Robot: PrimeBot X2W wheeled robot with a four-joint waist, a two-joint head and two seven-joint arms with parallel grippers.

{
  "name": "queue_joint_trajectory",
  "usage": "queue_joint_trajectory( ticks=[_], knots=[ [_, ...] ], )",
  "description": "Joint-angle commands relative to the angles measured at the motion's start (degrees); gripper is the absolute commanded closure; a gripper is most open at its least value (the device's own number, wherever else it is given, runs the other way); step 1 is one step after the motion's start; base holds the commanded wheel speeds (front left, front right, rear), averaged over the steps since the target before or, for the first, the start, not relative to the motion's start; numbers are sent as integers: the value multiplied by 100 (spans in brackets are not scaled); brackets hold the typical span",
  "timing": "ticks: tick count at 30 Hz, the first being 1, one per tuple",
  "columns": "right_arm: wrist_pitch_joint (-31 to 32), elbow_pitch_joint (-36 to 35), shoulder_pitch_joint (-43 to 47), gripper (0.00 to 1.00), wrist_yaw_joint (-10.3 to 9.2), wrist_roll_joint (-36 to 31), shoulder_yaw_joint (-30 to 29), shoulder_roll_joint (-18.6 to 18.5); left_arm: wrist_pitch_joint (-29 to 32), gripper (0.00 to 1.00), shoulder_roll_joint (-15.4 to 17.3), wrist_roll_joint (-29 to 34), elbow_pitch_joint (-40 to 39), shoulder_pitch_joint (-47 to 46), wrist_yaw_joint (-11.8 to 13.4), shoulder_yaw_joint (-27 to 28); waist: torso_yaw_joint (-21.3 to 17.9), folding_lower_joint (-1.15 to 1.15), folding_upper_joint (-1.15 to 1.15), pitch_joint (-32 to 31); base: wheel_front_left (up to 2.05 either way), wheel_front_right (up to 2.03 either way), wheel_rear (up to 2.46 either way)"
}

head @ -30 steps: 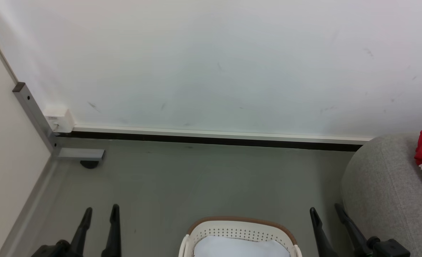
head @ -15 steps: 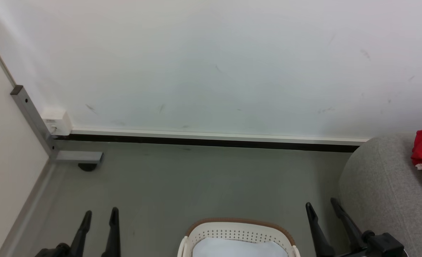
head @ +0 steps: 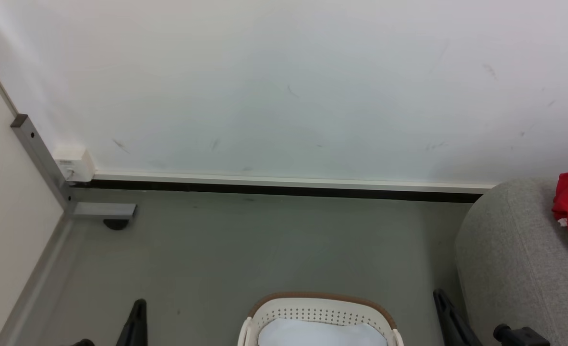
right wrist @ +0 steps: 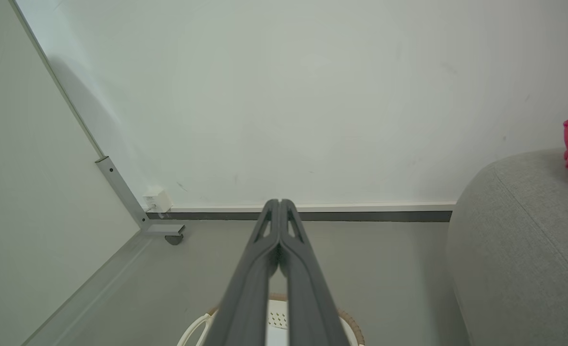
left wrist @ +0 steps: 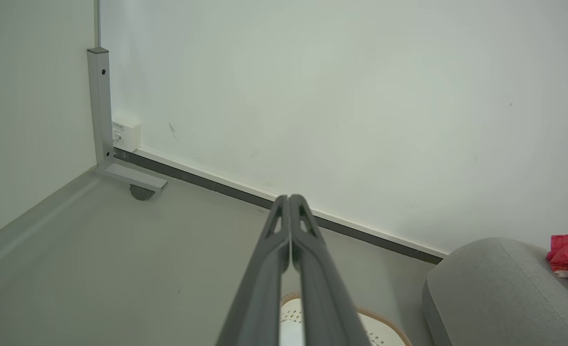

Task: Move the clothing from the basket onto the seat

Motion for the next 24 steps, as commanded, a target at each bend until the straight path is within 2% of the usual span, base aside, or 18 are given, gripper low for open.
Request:
queue_joint_trajectory(
  ticks=[1,24],
  knots=[
    [37,-100,-116,100,-1,285,-65,-31,67,100,17,-281,-52,-152,-14,63,-2,0,0,3,0,0,0],
    [460,-115,-296,100,-3,2461,-404,-181,624,100,-16,-2319,-36,-409,7,222,-41,0,0,50,0,0,0]
  ],
)
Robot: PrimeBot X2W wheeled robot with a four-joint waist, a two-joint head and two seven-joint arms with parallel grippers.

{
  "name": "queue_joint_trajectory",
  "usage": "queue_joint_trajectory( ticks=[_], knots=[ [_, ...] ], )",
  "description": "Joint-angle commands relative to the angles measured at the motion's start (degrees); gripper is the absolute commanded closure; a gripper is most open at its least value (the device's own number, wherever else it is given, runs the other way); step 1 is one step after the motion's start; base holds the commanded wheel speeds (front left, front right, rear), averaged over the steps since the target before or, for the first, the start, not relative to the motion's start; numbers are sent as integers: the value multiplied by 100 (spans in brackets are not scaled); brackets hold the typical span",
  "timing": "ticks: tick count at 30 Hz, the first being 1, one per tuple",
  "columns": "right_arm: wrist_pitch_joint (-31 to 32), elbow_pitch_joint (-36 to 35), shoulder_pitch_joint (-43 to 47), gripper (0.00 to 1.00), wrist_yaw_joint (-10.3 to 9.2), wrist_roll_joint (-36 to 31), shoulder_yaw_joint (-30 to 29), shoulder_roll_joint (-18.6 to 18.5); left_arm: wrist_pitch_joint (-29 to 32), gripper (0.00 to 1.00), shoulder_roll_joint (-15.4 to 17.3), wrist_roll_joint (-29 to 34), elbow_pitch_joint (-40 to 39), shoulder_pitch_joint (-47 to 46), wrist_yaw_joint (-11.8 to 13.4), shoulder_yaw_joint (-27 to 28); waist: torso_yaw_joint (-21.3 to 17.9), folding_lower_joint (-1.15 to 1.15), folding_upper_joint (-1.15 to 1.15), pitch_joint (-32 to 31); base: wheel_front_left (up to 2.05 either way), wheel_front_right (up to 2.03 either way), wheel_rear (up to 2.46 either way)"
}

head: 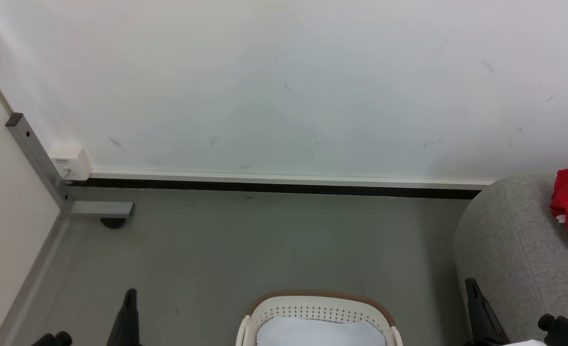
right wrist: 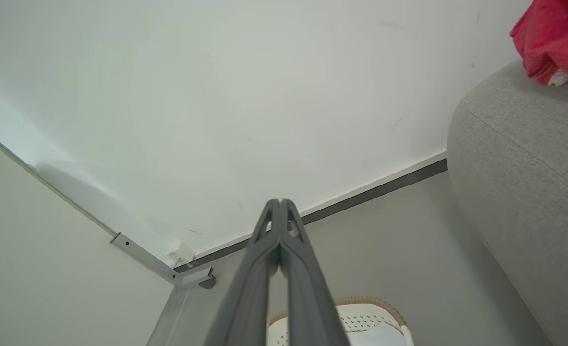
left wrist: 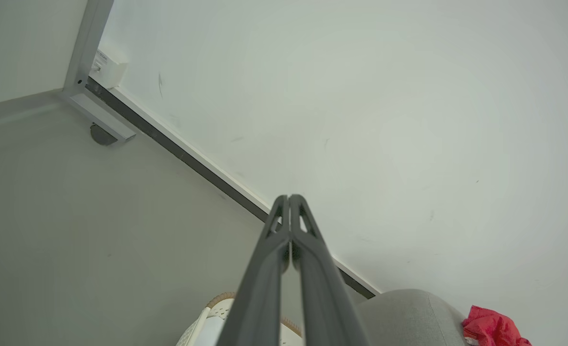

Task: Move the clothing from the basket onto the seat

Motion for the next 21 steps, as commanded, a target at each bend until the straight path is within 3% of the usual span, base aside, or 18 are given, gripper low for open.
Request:
queue_joint_trajectory(
  ticks=[1,21],
  knots=[
    [46,-85,-163,100,-3,248,-56,-70,56,100,10,-253,-55,-151,7,56,-2,0,0,3,0,0,0],
    [311,-109,-260,100,-5,1665,-267,-171,430,100,-9,-1575,-22,-325,20,171,-34,0,0,42,0,0,0]
  ],
)
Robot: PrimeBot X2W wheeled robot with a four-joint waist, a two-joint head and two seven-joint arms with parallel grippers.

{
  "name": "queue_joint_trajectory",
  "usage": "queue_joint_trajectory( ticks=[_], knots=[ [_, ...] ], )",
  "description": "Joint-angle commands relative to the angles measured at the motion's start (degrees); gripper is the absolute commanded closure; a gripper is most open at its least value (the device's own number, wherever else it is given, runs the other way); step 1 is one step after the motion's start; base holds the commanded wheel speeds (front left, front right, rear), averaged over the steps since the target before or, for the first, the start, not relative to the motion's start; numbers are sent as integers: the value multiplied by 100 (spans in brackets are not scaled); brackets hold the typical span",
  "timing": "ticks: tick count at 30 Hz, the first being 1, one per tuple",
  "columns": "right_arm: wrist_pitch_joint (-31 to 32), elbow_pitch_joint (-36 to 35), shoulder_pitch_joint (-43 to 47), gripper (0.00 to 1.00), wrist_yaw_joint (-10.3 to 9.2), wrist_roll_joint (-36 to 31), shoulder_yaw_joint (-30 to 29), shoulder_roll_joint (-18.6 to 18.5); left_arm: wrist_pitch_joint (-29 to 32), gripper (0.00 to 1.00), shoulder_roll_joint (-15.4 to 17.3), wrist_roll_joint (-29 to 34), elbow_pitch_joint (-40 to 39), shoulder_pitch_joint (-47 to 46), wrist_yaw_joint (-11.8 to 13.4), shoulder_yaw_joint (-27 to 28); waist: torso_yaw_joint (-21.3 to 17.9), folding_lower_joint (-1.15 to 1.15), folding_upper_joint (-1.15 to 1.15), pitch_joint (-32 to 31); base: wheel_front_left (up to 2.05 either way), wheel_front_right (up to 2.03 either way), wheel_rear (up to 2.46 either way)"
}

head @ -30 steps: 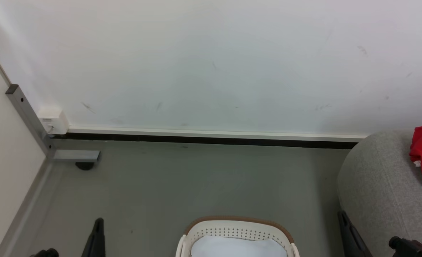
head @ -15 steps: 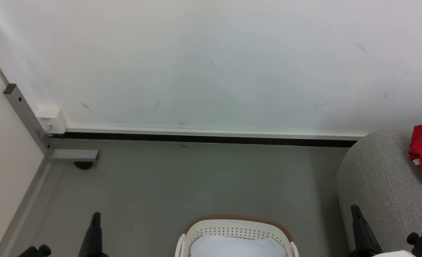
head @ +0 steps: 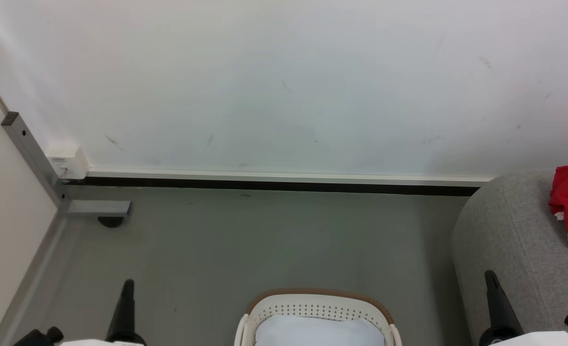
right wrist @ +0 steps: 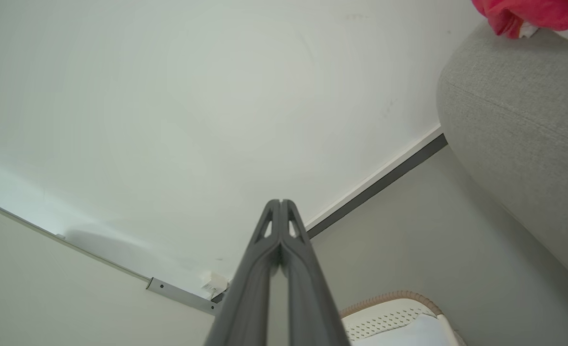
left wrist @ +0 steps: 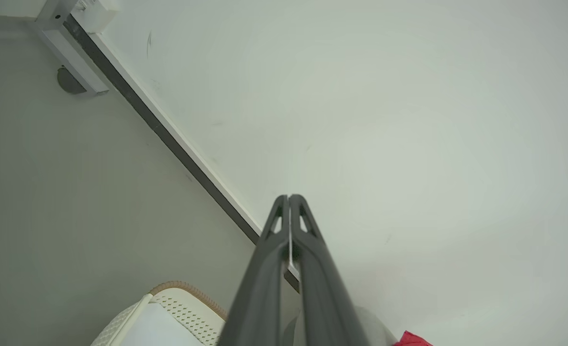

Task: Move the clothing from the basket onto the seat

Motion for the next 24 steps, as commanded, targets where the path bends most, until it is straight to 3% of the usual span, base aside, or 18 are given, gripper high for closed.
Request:
queue_joint_trajectory(
  ticks=[1,24],
  knots=[
    [27,-68,-130,100,-5,141,-50,-56,47,100,22,-149,-33,-118,14,39,-1,0,0,2,0,0,0],
    [281,-94,-220,100,-7,1538,-243,-161,419,100,2,-1445,5,-295,18,153,-40,0,0,49,0,0,0]
  ],
)
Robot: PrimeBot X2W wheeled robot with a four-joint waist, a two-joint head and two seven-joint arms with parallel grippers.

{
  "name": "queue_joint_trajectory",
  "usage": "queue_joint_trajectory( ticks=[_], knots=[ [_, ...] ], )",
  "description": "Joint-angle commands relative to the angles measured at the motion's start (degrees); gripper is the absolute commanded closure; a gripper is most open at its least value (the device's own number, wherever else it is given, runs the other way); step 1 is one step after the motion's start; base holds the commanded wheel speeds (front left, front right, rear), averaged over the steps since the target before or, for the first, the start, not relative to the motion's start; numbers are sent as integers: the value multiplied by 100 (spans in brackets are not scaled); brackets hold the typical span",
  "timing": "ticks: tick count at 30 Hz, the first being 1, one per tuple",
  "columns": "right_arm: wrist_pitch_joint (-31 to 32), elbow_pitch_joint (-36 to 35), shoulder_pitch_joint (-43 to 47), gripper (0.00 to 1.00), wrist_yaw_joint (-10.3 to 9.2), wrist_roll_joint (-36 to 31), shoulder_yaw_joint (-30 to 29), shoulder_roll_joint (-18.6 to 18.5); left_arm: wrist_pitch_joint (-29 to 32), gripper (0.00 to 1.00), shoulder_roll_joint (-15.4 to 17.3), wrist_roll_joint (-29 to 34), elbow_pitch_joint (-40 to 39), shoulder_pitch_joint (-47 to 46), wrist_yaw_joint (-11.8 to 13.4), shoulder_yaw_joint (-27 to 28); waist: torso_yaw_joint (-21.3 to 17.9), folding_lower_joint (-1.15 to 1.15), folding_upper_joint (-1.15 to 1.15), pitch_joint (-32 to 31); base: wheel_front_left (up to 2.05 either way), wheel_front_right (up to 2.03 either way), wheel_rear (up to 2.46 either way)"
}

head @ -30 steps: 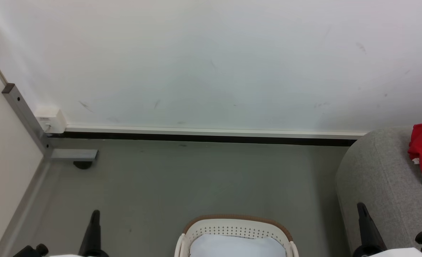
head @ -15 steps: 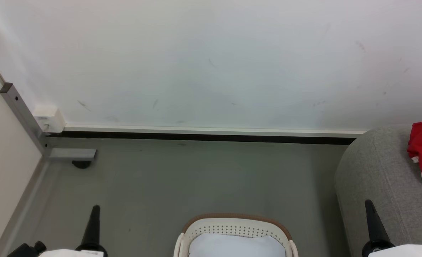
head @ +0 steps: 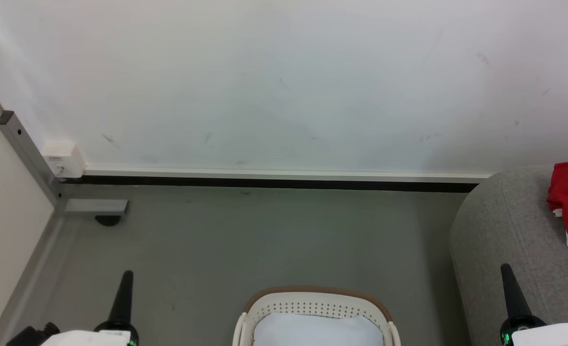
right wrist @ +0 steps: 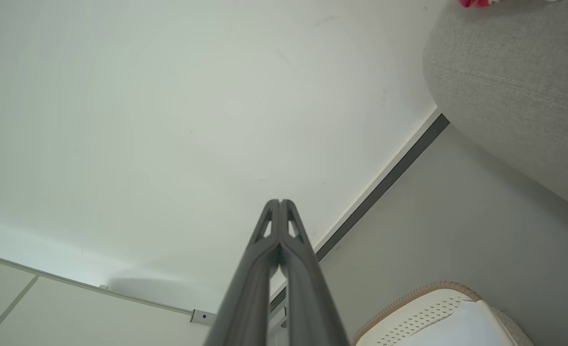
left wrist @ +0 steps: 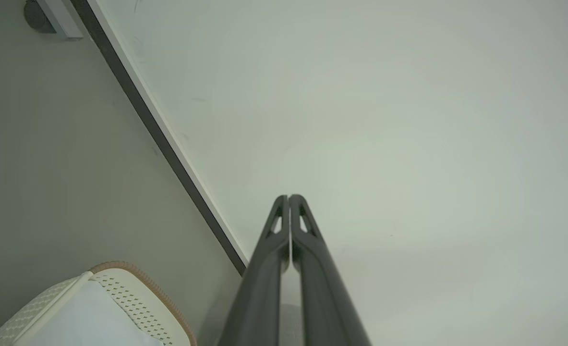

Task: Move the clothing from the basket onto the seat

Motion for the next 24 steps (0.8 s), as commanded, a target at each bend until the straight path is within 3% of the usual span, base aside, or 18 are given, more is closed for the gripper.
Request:
queue_joint_trajectory(
  ticks=[1,24],
  knots=[
    [26,-67,-105,100,-7,145,-47,-40,41,100,23,-184,-32,-104,2,25,-2,0,0,2,0,0,0],
    [225,-86,-176,100,-9,1300,-190,-149,343,100,5,-1224,5,-247,10,125,-40,0,0,49,0,0,0]
  ],
)
